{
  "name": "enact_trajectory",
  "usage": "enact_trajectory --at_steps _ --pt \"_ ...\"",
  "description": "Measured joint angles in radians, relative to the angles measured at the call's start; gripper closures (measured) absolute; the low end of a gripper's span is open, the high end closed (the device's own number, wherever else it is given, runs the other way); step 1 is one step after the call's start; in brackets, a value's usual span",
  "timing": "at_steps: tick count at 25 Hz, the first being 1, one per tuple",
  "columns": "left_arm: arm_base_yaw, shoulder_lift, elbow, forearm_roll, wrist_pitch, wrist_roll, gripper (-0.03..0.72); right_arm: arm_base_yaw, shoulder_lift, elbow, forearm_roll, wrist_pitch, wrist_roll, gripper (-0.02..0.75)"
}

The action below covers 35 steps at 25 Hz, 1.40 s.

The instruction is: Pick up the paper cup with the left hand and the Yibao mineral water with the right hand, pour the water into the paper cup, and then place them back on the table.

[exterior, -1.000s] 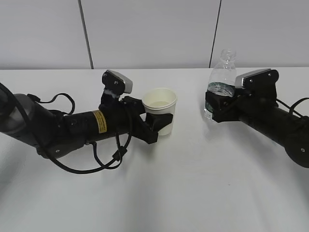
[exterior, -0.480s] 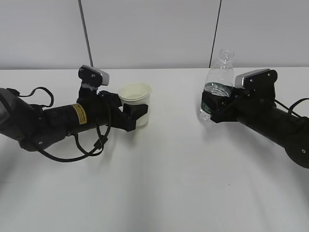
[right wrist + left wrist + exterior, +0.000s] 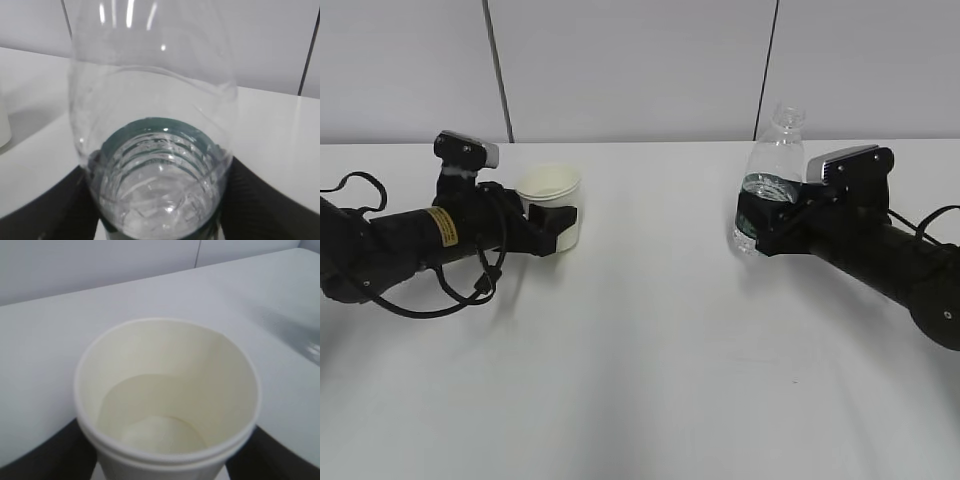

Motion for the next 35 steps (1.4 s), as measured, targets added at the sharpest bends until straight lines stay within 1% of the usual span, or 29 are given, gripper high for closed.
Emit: enact_trajectory --at_steps 3,25,32,35 --pt "0.011 0.000 0.000 0.000 0.025 0.000 0.237 0.000 0.016 0.000 0.000 -0.006 0.007 0.266" --pt "0.012 0.000 0.000 0.000 0.039 0.000 0.237 0.000 0.017 0.000 0.008 -0.006 0.010 0.266" --pt "0.012 0.000 -0.001 0.000 0.039 0.000 0.237 0.000 0.056 0.000 0.048 -0.009 0.002 0.266" --pt "0.012 0.000 -0.001 0.000 0.040 0.000 0.237 0.000 0.072 0.000 0.053 -0.040 -0.003 0.266"
